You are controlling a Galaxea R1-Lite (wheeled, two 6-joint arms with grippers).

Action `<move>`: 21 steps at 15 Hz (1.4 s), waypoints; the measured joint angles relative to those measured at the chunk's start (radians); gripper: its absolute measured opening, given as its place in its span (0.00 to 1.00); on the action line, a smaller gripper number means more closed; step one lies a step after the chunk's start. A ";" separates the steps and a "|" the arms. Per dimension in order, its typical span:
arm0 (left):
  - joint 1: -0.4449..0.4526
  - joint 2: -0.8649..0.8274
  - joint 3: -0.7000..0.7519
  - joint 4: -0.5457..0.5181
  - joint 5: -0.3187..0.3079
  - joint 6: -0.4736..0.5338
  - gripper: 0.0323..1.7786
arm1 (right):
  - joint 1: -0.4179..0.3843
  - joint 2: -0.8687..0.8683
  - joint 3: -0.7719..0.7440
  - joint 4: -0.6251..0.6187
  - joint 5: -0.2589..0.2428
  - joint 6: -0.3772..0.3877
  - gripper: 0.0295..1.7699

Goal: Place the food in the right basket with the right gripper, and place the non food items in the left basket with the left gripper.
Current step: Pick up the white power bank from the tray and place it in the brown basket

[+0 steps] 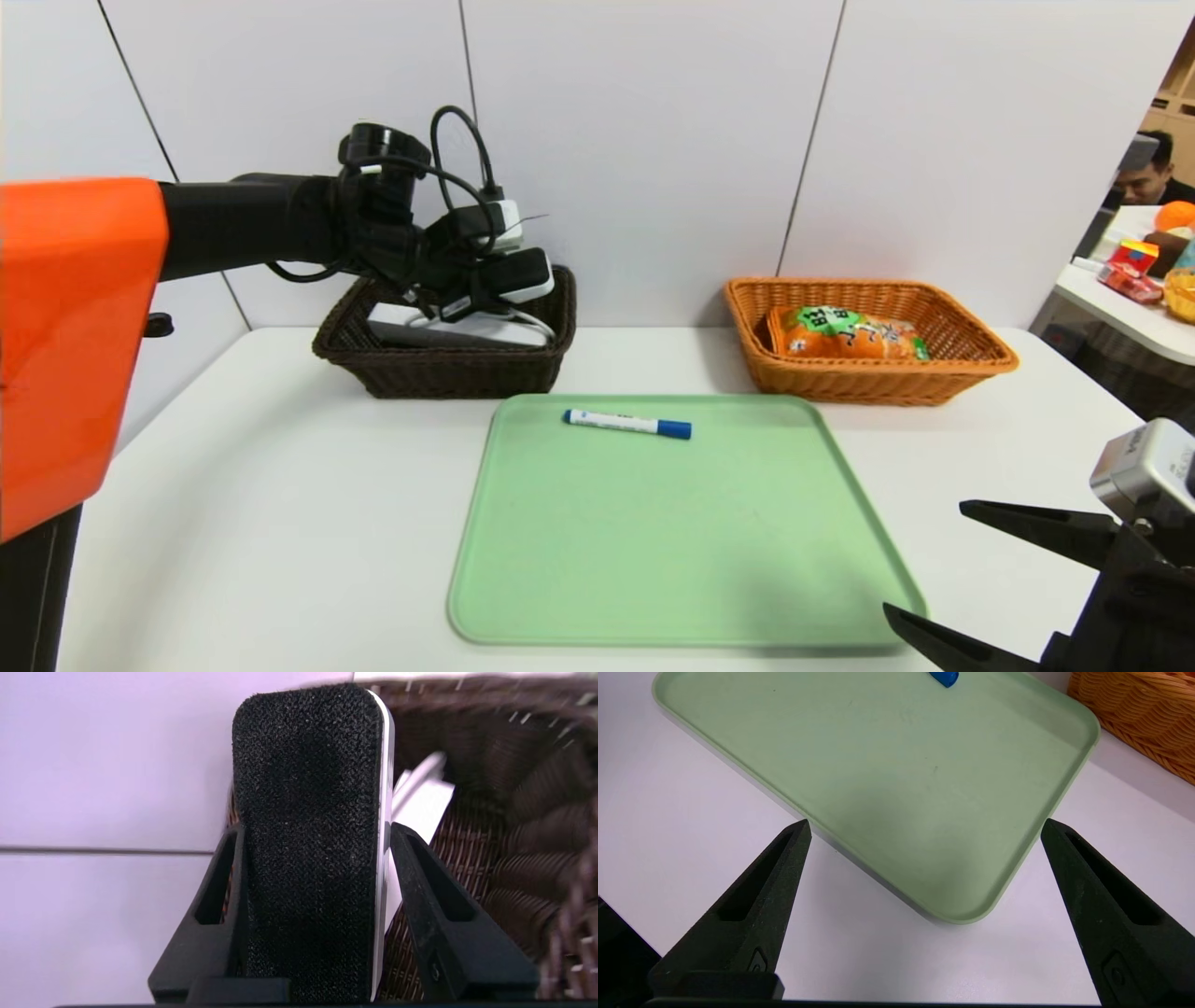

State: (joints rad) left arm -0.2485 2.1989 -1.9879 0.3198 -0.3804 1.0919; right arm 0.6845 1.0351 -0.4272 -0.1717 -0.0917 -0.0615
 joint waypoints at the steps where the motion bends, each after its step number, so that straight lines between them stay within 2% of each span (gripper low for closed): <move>1: 0.002 0.014 0.000 -0.001 0.001 0.001 0.52 | 0.000 0.000 0.001 0.000 0.000 0.001 0.96; 11: 0.009 0.066 0.001 0.000 -0.003 0.004 0.51 | -0.001 0.001 0.009 0.000 0.000 0.002 0.96; 16: 0.011 0.062 0.002 0.002 -0.006 0.007 0.71 | -0.001 0.003 0.009 0.000 0.000 0.003 0.96; 21: 0.011 0.022 0.009 0.005 -0.008 0.006 0.82 | -0.001 0.004 0.008 0.000 0.000 0.001 0.96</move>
State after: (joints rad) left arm -0.2374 2.2211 -1.9791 0.3251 -0.3885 1.0979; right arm 0.6834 1.0391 -0.4189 -0.1717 -0.0917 -0.0606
